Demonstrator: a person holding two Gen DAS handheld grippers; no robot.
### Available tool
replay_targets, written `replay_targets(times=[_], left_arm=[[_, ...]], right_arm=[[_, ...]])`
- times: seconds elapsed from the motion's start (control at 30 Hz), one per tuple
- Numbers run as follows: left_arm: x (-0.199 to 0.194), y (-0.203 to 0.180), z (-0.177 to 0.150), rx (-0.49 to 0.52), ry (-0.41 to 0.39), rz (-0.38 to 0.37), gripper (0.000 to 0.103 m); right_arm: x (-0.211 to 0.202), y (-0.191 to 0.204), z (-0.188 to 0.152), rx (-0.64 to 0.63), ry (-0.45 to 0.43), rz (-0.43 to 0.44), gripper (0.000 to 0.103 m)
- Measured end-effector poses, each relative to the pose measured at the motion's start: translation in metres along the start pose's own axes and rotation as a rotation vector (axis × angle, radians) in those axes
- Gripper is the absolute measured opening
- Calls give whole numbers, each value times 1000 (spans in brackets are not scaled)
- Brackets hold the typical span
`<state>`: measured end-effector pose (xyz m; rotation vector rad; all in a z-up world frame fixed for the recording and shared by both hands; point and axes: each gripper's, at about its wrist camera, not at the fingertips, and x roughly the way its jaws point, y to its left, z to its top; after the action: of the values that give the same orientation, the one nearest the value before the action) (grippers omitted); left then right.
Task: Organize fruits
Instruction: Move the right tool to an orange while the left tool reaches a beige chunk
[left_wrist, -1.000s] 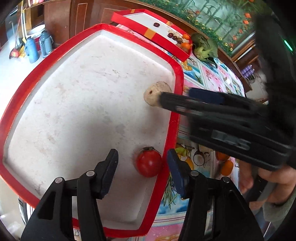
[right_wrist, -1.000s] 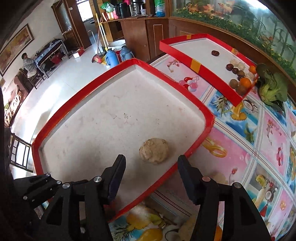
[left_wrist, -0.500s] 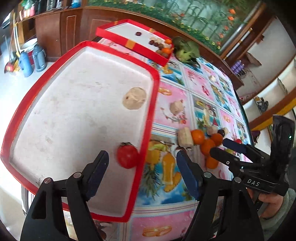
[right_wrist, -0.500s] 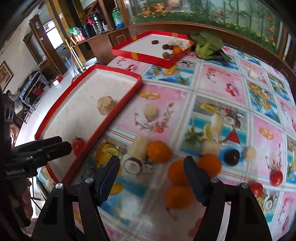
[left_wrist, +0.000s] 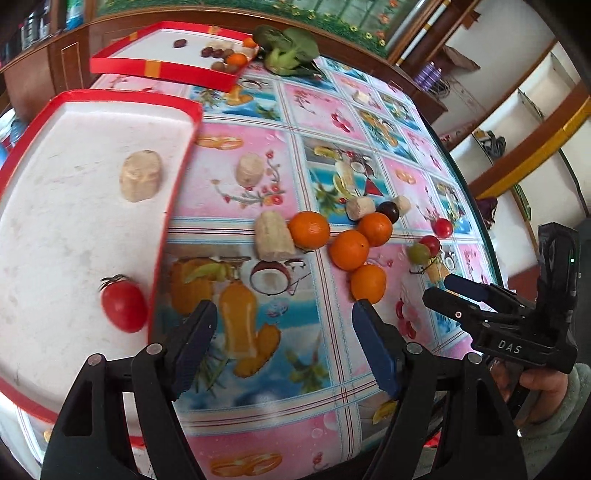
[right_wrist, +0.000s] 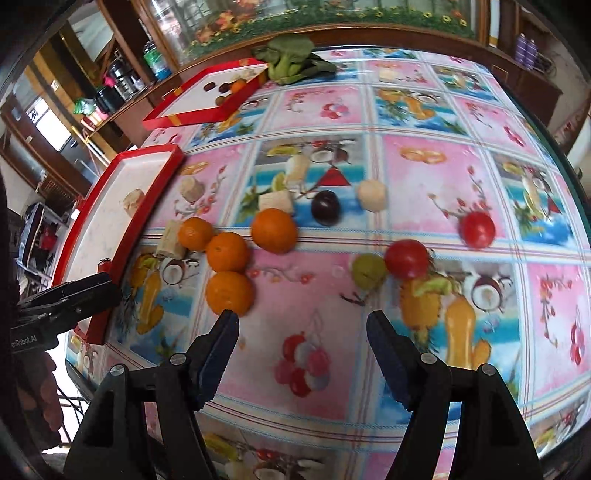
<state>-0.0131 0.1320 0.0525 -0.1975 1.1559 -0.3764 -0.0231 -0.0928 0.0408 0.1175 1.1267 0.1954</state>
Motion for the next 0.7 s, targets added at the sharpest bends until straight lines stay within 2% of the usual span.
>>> replay_targets(times=[0.23,0.33,0.4,0.5,0.7], left_arm=[[19,3,16,82,47,23,75],[28,3,23,141,69,30,75],[33,2,28,172,79,37,75],[39,3,36,192,89,32,75],[54,-3,45,234,107,49,66]], right_arm=[[3,-2,-8,0,30,37,73],[9,10,-6,-34,48,78,66],[14,22,-2,-67,62,116,57],[25,39,4,-106,77,145,53],[49,59,10,-148,117,116,43]])
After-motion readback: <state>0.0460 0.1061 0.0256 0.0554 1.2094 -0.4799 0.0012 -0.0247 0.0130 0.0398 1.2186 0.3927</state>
